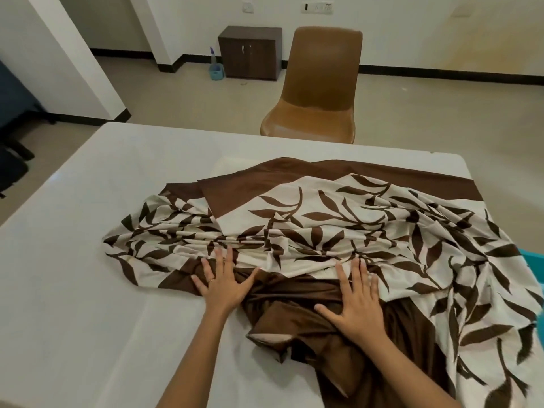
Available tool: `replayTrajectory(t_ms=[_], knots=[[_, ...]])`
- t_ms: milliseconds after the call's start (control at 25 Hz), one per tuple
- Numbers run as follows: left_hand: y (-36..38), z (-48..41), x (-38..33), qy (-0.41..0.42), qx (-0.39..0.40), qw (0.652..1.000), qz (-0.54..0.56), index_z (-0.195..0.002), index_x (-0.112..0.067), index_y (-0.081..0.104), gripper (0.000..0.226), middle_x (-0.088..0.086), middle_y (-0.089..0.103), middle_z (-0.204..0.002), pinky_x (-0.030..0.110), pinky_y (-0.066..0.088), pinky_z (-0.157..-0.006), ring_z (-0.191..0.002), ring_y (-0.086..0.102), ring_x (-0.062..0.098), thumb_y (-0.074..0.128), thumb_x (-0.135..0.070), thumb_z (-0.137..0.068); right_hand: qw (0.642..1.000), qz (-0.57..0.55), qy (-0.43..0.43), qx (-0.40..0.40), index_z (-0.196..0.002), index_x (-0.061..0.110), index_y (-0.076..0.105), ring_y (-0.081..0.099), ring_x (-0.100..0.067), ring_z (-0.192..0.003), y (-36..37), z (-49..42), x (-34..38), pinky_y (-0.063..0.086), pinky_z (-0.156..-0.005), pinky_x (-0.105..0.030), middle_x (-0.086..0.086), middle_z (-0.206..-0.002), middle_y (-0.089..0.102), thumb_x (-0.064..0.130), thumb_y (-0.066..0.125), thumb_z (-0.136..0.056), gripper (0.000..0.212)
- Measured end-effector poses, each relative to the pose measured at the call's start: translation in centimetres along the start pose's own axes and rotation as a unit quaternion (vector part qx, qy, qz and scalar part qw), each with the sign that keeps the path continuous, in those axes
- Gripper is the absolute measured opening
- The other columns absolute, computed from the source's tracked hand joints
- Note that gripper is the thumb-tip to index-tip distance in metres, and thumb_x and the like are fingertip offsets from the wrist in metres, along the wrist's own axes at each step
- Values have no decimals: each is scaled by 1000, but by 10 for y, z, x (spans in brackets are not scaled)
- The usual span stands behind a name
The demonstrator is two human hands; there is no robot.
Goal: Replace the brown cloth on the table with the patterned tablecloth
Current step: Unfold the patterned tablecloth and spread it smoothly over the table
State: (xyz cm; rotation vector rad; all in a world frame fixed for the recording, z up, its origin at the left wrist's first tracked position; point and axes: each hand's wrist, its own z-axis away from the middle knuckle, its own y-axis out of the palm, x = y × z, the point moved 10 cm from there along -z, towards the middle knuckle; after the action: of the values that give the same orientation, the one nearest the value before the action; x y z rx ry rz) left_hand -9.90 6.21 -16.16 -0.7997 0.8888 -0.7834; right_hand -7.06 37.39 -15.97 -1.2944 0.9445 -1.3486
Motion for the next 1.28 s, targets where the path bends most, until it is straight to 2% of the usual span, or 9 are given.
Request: replayTrajectory(t_ms=[280, 440, 560, 600, 680, 800, 920, 1120, 1280], knots=[[-25, 9, 82, 21, 76, 994, -78, -147, -36, -22, 116, -5, -33, -154, 67, -14, -105, -142, -29, 24, 55, -78, -71, 991, 26, -111, 73, -154, 30, 3, -9, -18, -148, -10, 16, -49, -4, -118, -42, -2, -162, -4, 89, 35, -73, 104], [-70, 5, 171, -92, 89, 977, -172, -148, -36, -17, 103, 2, -26, -157, 71, -4, -105, -144, -20, 32, 53, -69, -81, 990, 44, -87, 100, -148, 41, -11, -18, -9, -145, -22, 6, -103, 3, -120, -36, 11, -157, -20, 95, 23, -65, 105], [-133, 19, 195, -139, -48, 927, -345, -150, -26, 24, 57, 17, 11, -158, 67, 4, -109, -143, 8, 43, 44, -31, -97, 996, 6, -18, 90, -151, 33, -3, -10, -12, -146, -44, 6, -124, 7, -119, -38, 7, -158, -12, 85, 31, -67, 104], [-144, 23, 179, -102, -132, 926, -339, -141, -17, 43, 49, 22, 32, -148, 64, 12, -110, -137, 24, 43, 47, -17, -93, 999, -25, -7, 45, -154, 24, 6, -5, -15, -147, -53, 9, -112, 2, -119, -36, 2, -159, -5, 69, 36, -74, 96], [-134, 41, 125, 18, -236, 958, -161, -121, -4, 58, 37, 20, 54, -124, 62, 25, -106, -122, 46, 41, 58, -9, -85, 992, -122, 6, -37, -152, 17, 20, 0, -16, -148, -61, 21, -65, -2, -118, -33, -5, -161, 8, 36, 48, -86, 75], [-44, 64, 54, 7, -102, 993, 66, -145, -16, 35, 66, 20, 27, -152, 62, 6, -113, -142, 19, 40, 53, -49, -91, 986, -164, 2, -12, -154, 23, 3, -13, -17, -147, -26, 37, 16, -10, -118, -37, -4, -161, -6, 20, 48, -87, 81], [24, 76, 31, -39, 1, 999, -15, -149, -43, -3, 98, 13, -18, -158, 62, -15, -108, -142, -18, 42, 33, -89, -70, 996, -78, -21, 25, -151, 29, -12, -22, -19, -145, 7, 44, 33, -17, -117, -40, -4, -158, -17, 45, 33, -82, 84], [-5, 39, 84, 13, 13, 991, -129, -147, -46, -13, 107, 5, -16, -159, 62, -14, -108, -144, -22, 30, 25, -96, -60, 996, 7, -82, 18, -152, 34, -6, -16, -17, -147, -3, 51, -25, -14, -117, -37, 3, -159, -16, 58, 33, -81, 84], [-62, 22, 156, -152, -18, 975, -162, -152, -33, 12, 91, 11, 2, -161, 68, -7, -108, -145, -11, 37, 44, -77, -79, 996, -13, -81, 34, -152, 35, 0, -14, -9, -146, -12, 55, -89, -4, -119, -42, 5, -161, -7, 57, 36, -82, 82]])
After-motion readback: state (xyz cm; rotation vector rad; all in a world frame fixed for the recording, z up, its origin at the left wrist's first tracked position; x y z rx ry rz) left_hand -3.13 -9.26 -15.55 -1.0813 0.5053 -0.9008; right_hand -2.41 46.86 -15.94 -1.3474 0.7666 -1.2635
